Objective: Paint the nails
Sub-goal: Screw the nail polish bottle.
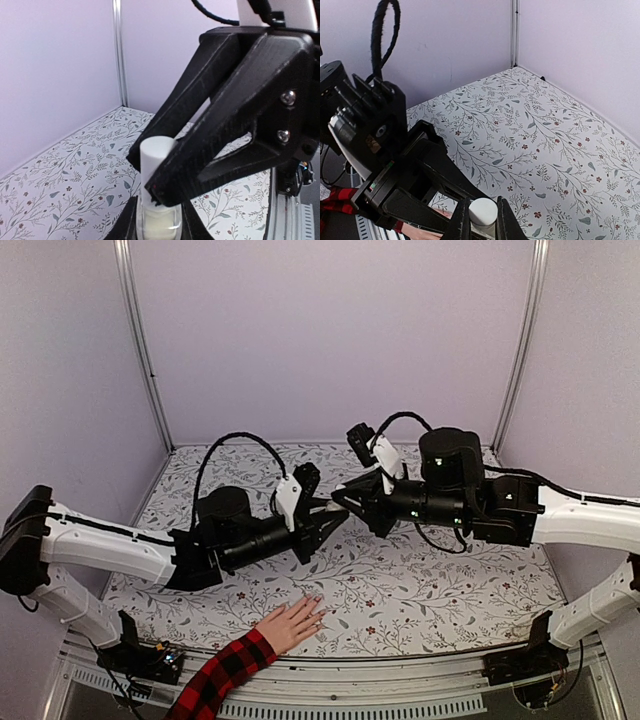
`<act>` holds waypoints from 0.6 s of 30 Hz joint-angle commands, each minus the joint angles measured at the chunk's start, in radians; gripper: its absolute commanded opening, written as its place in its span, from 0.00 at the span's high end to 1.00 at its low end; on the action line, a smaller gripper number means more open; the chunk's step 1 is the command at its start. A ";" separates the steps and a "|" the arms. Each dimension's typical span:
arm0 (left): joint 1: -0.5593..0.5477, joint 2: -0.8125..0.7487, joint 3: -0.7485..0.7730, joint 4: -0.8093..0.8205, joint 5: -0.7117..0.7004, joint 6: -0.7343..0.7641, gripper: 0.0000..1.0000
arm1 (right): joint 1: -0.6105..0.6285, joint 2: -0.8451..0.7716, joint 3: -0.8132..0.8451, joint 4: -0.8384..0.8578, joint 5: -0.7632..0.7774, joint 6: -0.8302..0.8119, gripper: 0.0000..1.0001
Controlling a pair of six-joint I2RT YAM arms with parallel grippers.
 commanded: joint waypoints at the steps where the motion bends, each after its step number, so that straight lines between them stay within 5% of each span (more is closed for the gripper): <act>1: -0.011 0.056 0.062 0.108 -0.191 -0.019 1.00 | 0.020 0.067 0.018 -0.043 0.056 0.057 1.00; 12: -0.002 0.031 0.027 0.095 -0.134 -0.025 1.00 | 0.016 0.003 -0.021 -0.023 0.077 0.048 0.97; 18: 0.010 -0.022 -0.014 0.080 -0.019 -0.021 1.00 | 0.008 -0.147 -0.113 0.043 -0.050 -0.040 0.43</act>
